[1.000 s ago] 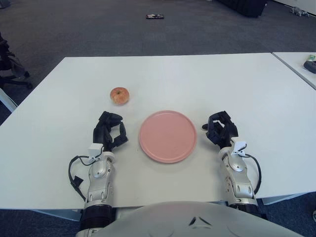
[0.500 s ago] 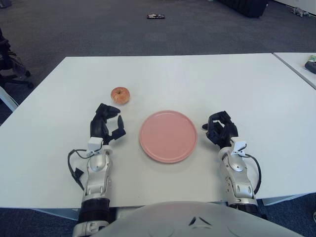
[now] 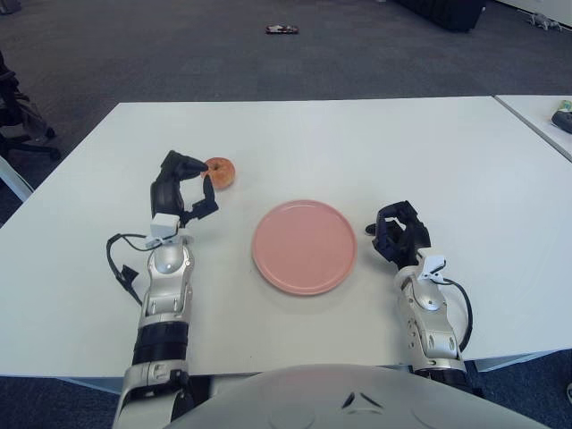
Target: Put the apple into the plate.
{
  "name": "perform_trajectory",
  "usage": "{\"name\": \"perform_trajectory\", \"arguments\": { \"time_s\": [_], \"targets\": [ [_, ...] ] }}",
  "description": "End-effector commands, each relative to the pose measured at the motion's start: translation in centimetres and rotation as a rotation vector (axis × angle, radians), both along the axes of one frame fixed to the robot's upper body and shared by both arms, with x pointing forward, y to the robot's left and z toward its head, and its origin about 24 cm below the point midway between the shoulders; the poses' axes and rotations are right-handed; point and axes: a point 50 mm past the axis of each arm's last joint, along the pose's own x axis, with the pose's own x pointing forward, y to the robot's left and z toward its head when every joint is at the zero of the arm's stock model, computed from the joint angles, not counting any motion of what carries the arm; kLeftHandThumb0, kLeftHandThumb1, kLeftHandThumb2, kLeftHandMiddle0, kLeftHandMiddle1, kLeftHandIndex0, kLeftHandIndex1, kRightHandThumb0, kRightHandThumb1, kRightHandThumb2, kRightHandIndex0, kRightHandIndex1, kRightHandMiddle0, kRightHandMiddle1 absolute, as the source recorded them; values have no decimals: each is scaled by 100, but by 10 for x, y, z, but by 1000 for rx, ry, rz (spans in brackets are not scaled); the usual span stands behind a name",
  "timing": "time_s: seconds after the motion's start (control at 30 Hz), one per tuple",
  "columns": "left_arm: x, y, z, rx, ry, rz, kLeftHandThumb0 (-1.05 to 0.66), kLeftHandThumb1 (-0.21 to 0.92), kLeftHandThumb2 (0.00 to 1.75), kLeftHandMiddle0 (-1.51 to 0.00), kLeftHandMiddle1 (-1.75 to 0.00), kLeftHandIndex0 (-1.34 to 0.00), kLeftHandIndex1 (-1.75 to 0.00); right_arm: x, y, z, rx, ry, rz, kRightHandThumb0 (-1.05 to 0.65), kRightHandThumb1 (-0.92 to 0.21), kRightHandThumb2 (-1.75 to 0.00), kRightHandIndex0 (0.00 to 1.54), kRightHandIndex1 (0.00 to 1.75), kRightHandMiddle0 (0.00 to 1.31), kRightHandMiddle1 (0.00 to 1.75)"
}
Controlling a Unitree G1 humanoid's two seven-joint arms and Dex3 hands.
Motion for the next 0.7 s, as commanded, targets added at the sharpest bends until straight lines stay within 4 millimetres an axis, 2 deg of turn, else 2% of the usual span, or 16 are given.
{"name": "perform_trajectory", "arguments": {
  "time_s": [0.0, 0.07, 0.13, 0.23, 0.27, 0.3, 0.33, 0.37, 0.4, 0.47, 0.5, 0.53, 0.6, 0.67],
  "targets": [
    [8, 7, 3, -1, -20, 0, -38, 78, 72, -43, -166, -29, -175, 0, -2, -2, 2, 9, -2, -38, -68, -86, 56, 139, 33, 175],
    [12, 5, 9, 11, -43, -21, -36, 86, 61, -27, -156, -23, -175, 0, -2, -2, 4, 9, -4, -38, -68, -86, 55, 139, 33, 175],
    [15, 2, 18, 34, -69, -49, -36, 89, 57, -14, -146, -21, -175, 0, -2, -2, 7, 7, -6, -38, -68, -86, 56, 139, 33, 175],
    [18, 1, 19, 77, -70, -79, -35, 91, 54, -5, -130, -19, -175, 0, -2, -2, 10, 0, -8, -38, -68, -86, 56, 140, 33, 175],
    [18, 1, 19, 89, -70, -85, -41, 83, 71, -3, -120, -12, -152, 0, -2, -2, 10, -1, -9, -38, -68, -86, 56, 140, 33, 175],
    [19, 2, 19, 107, -67, -95, -44, 79, 78, -2, -116, -10, -144, -1, -2, -2, 9, -2, -10, -38, -68, -86, 56, 140, 33, 175],
    [20, 2, 19, 120, -65, -101, -47, 72, 89, -1, -101, -6, -122, -1, -2, -2, 9, -3, -10, -38, -68, -87, 57, 140, 34, 175],
    [20, 2, 19, 127, -64, -105, -49, 69, 95, -1, -91, -4, -107, -1, -2, -3, 9, -3, -11, -38, -67, -87, 57, 139, 34, 175],
    [21, 3, 19, 143, -57, -108, -49, 67, 98, -1, -88, -3, -102, -1, -2, -3, 8, -3, -11, -38, -67, -87, 57, 139, 34, 175],
    [24, 4, 18, 174, -41, -111, -51, 63, 102, 0, -67, -1, -79, -1, -3, -3, 7, 0, -10, -38, -67, -88, 58, 139, 34, 175],
    [26, 5, 17, 189, -32, -112, -51, 62, 102, 0, -63, -1, -75, -1, -3, -3, 7, 2, -10, -38, -67, -88, 58, 140, 34, 175],
    [27, 5, 17, 197, -28, -113, -52, 59, 103, 0, -53, 0, -66, -1, -3, -3, 6, 4, -10, -38, -67, -88, 58, 140, 34, 175],
    [31, 5, 16, 212, -17, -117, -53, 57, 103, 0, -46, 0, -62, -1, -3, -3, 7, 5, -10, -38, -67, -88, 58, 140, 34, 175],
    [35, 6, 16, 228, 5, -130, -55, 51, 104, 0, -30, 0, -56, -1, -3, -3, 5, 5, -12, -38, -66, -88, 57, 140, 34, 175]
  ]
}}
